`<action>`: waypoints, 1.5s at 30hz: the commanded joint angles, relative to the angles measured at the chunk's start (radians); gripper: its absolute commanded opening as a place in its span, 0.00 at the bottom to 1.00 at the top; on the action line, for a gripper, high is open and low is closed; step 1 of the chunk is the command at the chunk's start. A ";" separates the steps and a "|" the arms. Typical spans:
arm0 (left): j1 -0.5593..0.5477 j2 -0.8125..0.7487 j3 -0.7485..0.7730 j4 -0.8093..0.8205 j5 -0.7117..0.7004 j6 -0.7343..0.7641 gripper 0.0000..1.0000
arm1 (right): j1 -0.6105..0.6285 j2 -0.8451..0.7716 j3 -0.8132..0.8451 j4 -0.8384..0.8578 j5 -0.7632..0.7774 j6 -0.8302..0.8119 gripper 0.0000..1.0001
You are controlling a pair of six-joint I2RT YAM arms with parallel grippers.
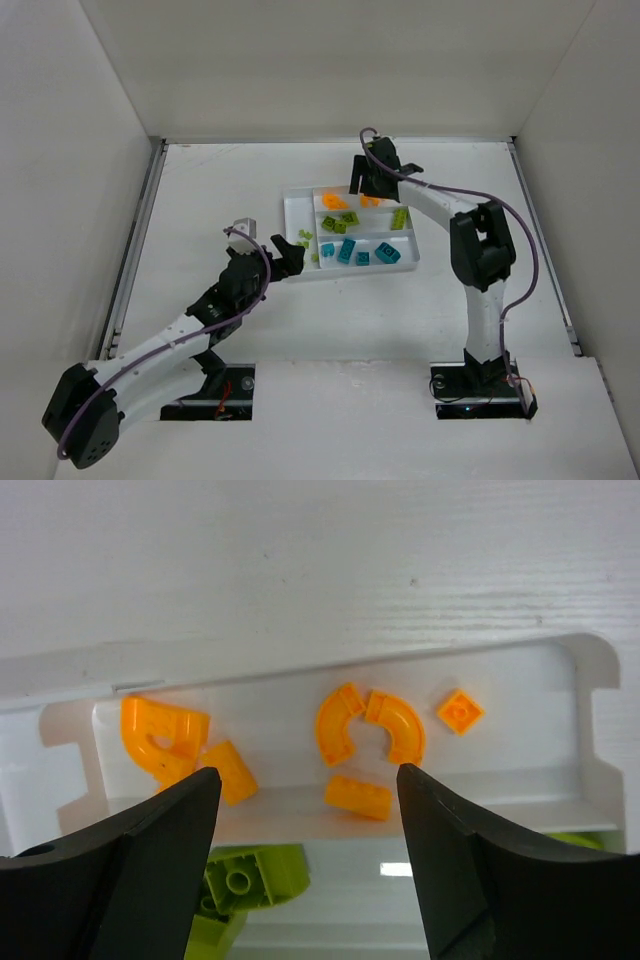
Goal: Sort the legos into containers by color
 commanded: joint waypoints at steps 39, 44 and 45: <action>0.432 -0.134 0.211 -0.760 -0.281 -0.100 1.00 | 0.029 -1.320 -1.415 0.686 0.286 0.261 1.00; 0.424 -0.127 0.216 -0.740 -0.299 -0.097 1.00 | 0.039 -1.289 -1.401 0.684 0.276 0.260 1.00; 0.423 -0.127 0.213 -0.734 -0.299 -0.097 1.00 | 0.042 -1.292 -1.401 0.686 0.277 0.260 1.00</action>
